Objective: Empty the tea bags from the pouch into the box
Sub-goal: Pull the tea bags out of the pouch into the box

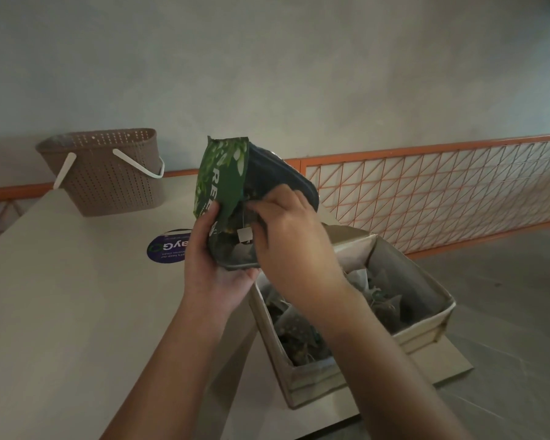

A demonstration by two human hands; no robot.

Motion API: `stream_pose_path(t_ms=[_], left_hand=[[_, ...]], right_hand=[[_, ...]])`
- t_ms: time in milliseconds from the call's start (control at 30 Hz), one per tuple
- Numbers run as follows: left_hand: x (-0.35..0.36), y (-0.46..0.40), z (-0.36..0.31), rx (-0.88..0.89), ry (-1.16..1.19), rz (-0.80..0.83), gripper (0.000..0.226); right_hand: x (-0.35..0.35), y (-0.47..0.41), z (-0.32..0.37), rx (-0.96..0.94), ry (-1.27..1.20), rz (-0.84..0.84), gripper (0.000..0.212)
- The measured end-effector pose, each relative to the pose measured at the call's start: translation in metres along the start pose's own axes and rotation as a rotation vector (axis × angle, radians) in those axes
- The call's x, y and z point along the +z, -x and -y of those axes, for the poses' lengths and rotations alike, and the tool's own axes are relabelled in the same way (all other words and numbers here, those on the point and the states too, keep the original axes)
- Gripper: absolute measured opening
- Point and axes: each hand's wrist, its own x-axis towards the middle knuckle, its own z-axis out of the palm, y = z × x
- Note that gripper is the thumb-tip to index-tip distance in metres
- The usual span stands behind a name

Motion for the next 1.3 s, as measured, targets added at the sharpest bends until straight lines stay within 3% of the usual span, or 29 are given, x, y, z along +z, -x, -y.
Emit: stream_pose_path(t_ms=[100, 233, 433, 567, 633, 767, 833, 900, 1000, 1067, 1167, 1233, 1300], left_hand=[[-0.001, -0.001, -0.001, 0.023, -0.056, -0.013, 0.055], [0.0, -0.001, -0.003, 0.035, -0.079, -0.015, 0.058], [0.002, -0.002, -0.008, 0.047, -0.087, 0.025, 0.046], [0.001, -0.003, -0.011, 0.022, -0.092, 0.034, 0.057], [0.0, -0.003, -0.013, 0.028, -0.076, 0.023, 0.065], [0.002, -0.001, -0.013, 0.01, -0.003, 0.031, 0.067], [0.006, 0.001, -0.012, -0.019, 0.034, 0.059, 0.068], [0.007, 0.003, -0.01, -0.026, 0.041, 0.068, 0.069], [0.009, 0.004, -0.008, -0.02, 0.025, 0.061, 0.067], [0.01, 0.006, -0.008, -0.019, 0.02, 0.067, 0.062], [0.01, 0.008, -0.008, -0.024, 0.025, 0.066, 0.066], [0.009, 0.008, -0.009, -0.033, 0.024, 0.09, 0.073], [0.008, 0.007, -0.01, -0.027, 0.001, 0.091, 0.072]], right_hand=[[0.01, -0.012, 0.001, 0.028, 0.207, 0.189, 0.035], [0.012, -0.014, 0.0, -0.003, 0.216, 0.249, 0.028], [-0.007, -0.001, 0.001, 0.001, -0.157, 0.216, 0.012], [-0.031, 0.014, -0.01, 0.145, -0.5, 0.037, 0.021], [-0.042, 0.024, -0.018, 0.204, -0.593, 0.031, 0.026], [-0.049, 0.047, -0.037, 0.279, -0.548, 0.186, 0.007], [-0.044, 0.056, -0.047, 0.277, -0.409, 0.337, 0.024], [-0.038, 0.061, -0.053, 0.263, -0.326, 0.363, 0.037], [-0.033, 0.063, -0.055, 0.259, -0.248, 0.359, 0.021], [-0.031, 0.064, -0.056, 0.188, -0.154, 0.501, 0.013], [-0.034, 0.063, -0.055, 0.177, -0.095, 0.72, 0.031], [-0.039, 0.056, -0.053, 0.238, -0.088, 0.649, 0.032], [-0.044, 0.043, -0.045, 0.303, -0.18, 0.336, 0.03]])
